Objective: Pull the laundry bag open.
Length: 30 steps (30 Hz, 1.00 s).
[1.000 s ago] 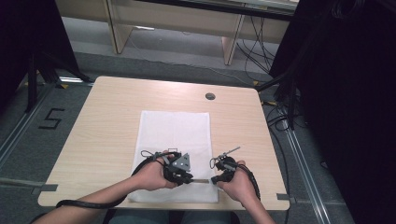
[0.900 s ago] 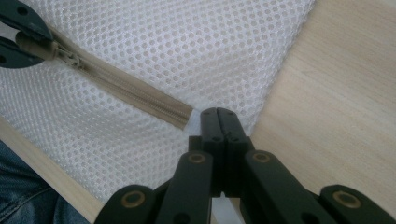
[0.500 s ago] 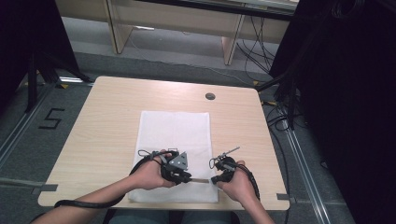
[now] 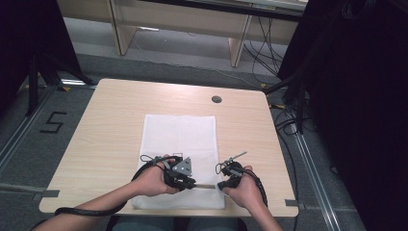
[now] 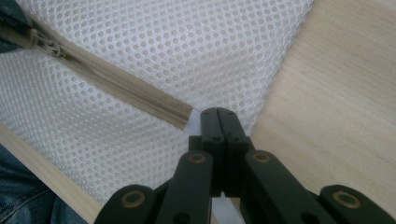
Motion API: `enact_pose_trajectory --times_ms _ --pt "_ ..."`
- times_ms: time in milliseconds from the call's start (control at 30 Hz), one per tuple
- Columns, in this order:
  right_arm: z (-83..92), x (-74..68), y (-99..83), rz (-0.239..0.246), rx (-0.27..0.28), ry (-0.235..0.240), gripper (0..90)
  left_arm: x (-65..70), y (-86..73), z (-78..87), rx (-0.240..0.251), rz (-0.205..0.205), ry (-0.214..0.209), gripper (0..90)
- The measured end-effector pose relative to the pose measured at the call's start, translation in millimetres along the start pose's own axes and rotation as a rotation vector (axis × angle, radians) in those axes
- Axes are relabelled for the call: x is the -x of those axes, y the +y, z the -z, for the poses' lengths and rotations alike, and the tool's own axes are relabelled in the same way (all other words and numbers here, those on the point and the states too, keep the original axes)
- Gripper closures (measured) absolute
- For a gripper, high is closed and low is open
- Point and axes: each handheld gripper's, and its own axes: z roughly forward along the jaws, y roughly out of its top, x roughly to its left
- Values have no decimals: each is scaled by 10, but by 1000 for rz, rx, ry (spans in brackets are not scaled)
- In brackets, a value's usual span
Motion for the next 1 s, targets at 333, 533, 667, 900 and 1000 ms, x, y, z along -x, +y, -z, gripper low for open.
enact_pose_trajectory --times_ms 333,533,667,900,1000 --pt "9 6 3 -4 -15 5 900 0 -29 44 0 -7 3 818" --pt "6 3 1 -4 -8 -1 900 -8 -39 83 1 -1 4 818" --pt "14 -3 0 -13 -12 2 900 -10 -48 105 1 -7 5 818" --pt "17 -14 -3 -30 -17 -4 900 -17 -70 156 10 -6 5 818" --pt "16 -17 -2 -32 -17 -7 900 -14 -67 157 9 -16 8 818"
